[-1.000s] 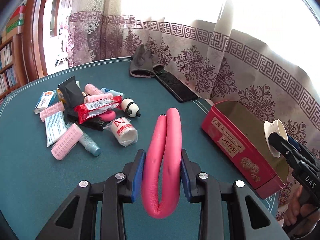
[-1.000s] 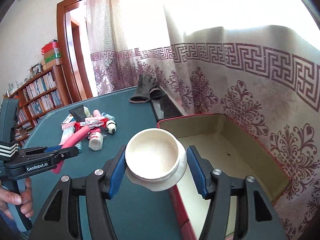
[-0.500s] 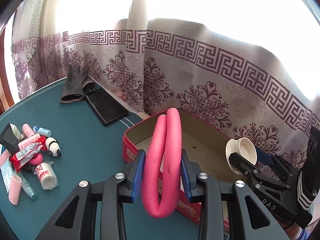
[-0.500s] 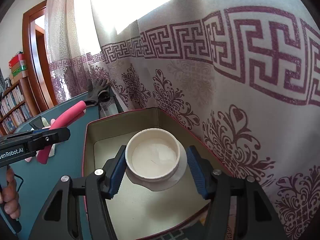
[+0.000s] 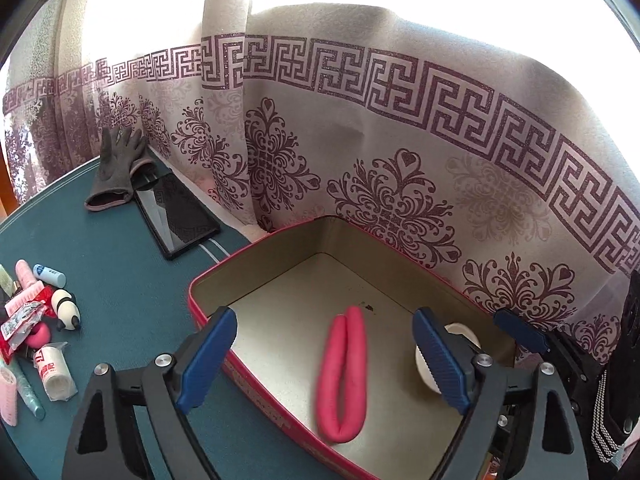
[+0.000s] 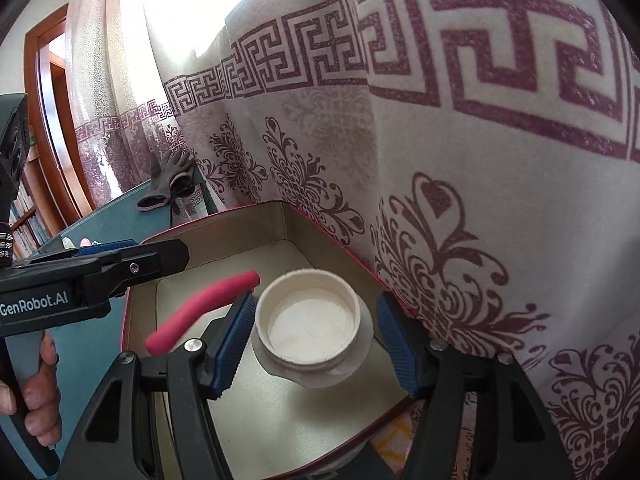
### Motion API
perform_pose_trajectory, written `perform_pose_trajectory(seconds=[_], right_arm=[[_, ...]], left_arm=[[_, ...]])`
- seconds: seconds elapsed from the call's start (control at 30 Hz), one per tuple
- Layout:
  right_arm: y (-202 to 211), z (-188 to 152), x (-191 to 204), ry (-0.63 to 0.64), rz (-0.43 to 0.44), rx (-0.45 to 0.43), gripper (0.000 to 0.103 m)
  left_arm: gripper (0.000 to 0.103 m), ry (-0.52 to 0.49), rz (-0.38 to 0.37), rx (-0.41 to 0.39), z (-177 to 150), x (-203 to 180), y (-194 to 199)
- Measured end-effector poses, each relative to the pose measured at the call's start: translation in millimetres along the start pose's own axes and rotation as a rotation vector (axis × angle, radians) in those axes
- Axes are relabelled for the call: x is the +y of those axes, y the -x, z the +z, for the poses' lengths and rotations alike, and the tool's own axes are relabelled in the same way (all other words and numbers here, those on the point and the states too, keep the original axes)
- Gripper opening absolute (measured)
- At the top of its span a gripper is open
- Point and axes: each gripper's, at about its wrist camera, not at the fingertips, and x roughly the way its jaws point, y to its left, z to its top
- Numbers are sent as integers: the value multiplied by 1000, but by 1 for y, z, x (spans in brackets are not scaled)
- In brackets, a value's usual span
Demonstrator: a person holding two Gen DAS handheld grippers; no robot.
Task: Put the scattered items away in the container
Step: 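Carry both items to the red tin and release them inside, then grasp the pink velcro curler with left while right grasps white tape roll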
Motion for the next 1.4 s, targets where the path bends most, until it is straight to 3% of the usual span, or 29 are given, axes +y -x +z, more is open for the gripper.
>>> perform_pose_trajectory(seconds=[0.5,0.6,0.8,1.23,1.4], right_arm=[[0,4,17,0,8,-26,78],[3,5,23,4,15,-33,78],[8,5,44,30,38,-53,78],[10,-2,133,149,193,-72,80],[4,-15,169,198,266,-26,80]], left_arm=[[92,78,157,-13,-17,47,20],[102,87,182,-31,-21,56,30],[102,115,259,-72,-31,83,57],[102,357,472,-58,-92,207,108],[102,484,490,-41,-119,255,122]])
